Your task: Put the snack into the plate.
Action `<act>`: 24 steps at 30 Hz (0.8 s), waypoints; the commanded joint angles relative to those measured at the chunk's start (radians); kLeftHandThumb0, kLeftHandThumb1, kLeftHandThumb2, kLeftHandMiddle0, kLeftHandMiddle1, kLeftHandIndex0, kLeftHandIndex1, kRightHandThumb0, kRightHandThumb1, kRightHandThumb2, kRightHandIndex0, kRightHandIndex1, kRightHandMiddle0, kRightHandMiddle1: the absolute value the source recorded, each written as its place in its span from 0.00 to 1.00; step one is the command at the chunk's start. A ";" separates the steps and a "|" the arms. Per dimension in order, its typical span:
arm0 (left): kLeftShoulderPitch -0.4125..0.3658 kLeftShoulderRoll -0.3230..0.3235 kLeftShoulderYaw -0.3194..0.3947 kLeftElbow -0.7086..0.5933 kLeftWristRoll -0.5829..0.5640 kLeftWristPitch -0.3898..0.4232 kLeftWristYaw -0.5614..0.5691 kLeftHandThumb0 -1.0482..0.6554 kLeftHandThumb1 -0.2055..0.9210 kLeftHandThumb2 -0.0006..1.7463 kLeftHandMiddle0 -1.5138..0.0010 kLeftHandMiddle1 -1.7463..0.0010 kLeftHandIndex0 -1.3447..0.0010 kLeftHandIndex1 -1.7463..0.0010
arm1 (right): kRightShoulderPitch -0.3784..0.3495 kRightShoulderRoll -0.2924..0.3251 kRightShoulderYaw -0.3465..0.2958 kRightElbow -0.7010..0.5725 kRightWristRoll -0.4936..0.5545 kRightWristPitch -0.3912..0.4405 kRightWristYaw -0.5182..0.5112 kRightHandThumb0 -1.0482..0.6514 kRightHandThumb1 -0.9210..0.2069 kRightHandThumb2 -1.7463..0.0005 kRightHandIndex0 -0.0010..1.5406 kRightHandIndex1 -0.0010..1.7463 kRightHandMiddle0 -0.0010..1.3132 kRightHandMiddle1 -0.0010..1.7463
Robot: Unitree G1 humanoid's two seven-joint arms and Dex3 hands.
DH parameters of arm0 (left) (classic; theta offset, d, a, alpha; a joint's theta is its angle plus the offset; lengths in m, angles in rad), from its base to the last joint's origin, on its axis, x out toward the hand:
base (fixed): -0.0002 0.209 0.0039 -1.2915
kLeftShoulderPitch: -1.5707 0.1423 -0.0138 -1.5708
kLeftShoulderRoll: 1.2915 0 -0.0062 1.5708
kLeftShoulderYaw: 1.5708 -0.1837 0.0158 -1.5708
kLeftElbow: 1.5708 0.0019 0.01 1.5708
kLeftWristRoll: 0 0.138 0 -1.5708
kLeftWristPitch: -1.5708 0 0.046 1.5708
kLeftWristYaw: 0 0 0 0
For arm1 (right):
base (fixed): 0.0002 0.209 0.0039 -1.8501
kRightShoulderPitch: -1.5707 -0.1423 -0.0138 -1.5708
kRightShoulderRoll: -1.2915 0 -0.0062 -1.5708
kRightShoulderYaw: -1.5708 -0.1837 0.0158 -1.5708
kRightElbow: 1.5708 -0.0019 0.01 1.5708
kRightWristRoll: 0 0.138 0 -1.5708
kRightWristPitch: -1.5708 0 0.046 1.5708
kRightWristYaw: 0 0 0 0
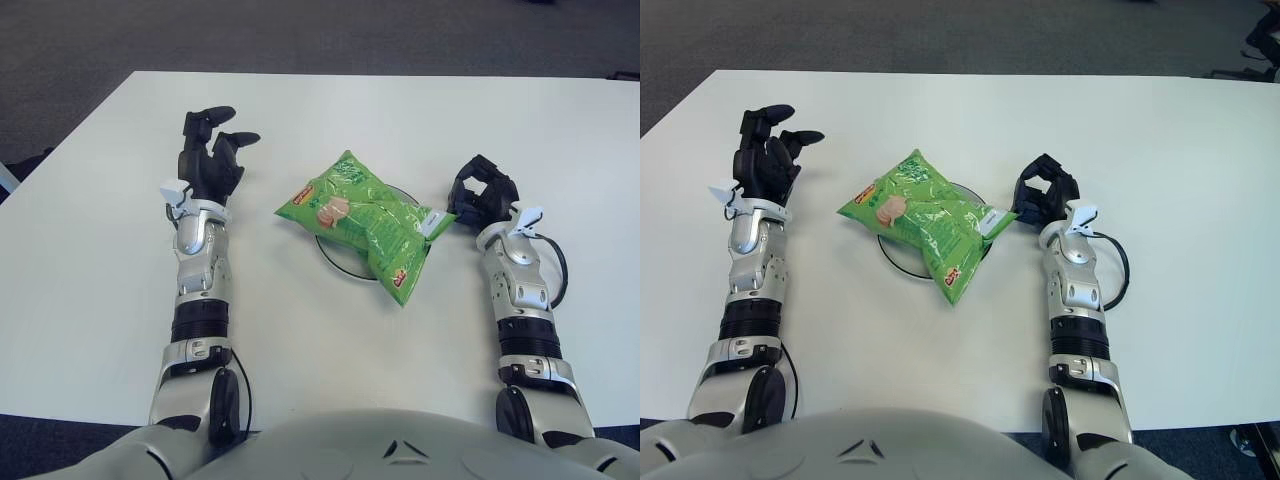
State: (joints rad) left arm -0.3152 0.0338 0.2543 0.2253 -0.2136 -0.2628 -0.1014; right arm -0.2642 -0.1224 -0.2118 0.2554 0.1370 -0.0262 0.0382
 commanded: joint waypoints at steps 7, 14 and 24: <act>0.120 -0.016 -0.048 -0.078 0.106 0.190 0.140 0.32 0.42 0.79 0.20 0.00 0.51 0.00 | 0.070 0.022 0.002 0.034 0.006 0.037 -0.007 0.32 0.58 0.21 0.85 1.00 0.50 1.00; 0.185 -0.005 -0.104 -0.152 0.182 0.267 0.174 0.30 0.34 0.85 0.13 0.00 0.46 0.00 | 0.070 0.024 0.000 0.029 0.009 0.047 -0.011 0.32 0.58 0.21 0.85 1.00 0.50 1.00; 0.221 0.043 -0.146 -0.101 0.163 0.207 0.053 0.27 0.27 0.91 0.10 0.00 0.40 0.00 | 0.071 0.026 -0.001 0.024 0.007 0.052 -0.012 0.32 0.58 0.21 0.85 1.00 0.50 1.00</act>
State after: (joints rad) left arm -0.1873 0.0654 0.1236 0.0741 -0.0325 -0.0234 0.0080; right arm -0.2630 -0.1078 -0.2094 0.2340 0.1369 -0.0051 0.0295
